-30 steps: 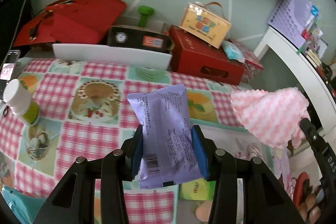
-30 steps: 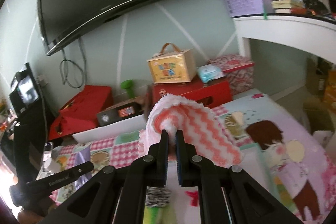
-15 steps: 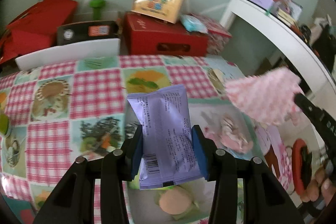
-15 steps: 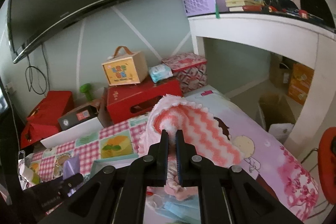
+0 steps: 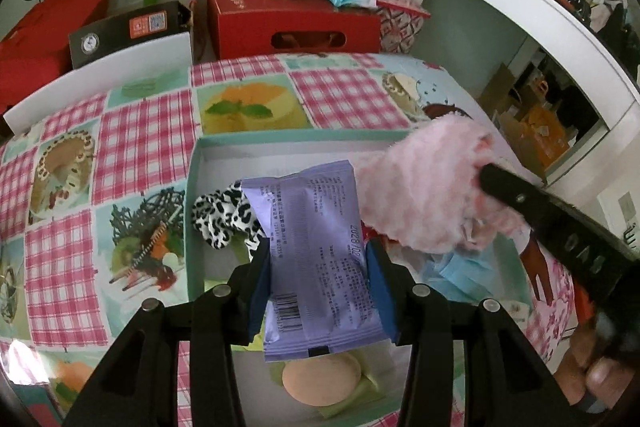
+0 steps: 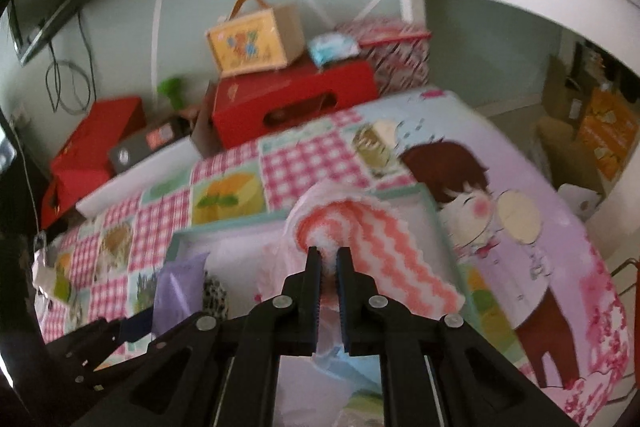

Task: Organize soft objects
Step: 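Carry the pink cloth and lavender packet over the white tray with both tools, then open both grippers to drop the cloth and packet into the tray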

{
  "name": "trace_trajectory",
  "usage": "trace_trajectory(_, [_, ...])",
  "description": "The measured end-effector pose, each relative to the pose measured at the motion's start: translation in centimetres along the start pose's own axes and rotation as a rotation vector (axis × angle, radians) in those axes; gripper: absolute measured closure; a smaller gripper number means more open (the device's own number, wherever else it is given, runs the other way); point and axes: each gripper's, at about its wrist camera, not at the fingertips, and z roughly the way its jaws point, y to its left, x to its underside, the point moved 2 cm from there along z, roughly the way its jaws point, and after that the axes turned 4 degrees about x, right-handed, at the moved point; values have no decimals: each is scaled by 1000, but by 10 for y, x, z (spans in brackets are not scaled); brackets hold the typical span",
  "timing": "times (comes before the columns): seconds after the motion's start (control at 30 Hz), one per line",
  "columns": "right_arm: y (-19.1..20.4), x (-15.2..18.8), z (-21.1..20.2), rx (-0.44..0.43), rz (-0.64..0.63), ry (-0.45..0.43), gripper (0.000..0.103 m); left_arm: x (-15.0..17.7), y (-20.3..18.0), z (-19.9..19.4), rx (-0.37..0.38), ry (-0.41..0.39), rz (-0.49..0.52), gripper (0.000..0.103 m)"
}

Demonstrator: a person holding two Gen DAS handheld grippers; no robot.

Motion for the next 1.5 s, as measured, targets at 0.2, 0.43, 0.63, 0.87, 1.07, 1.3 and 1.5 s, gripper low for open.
trace_trajectory(0.2, [11,12,26,13,-42,98,92,3,2,11,0,38,-3,54])
trace_trajectory(0.43, [14,26,48,30,-69,205,92,7,1,20,-24,68,10,52])
trace_trajectory(0.63, [13,29,54,45,-69,237,92,5,4,18,-14,73,2,48])
trace_trajectory(0.87, [12,24,45,46,-65,206,92,0,11,9,20,72,-23,36])
trace_trajectory(1.07, [15,18,35,62,-76,180,86,-6,14,-5,91,59,-47,36])
trace_trajectory(1.3, [19,11,24,54,-77,141,76,-13,17,-25,112,25,-47,27])
trace_trajectory(1.5, [17,12,26,67,-65,133,52,-15,33,-31,51,8,-87,26])
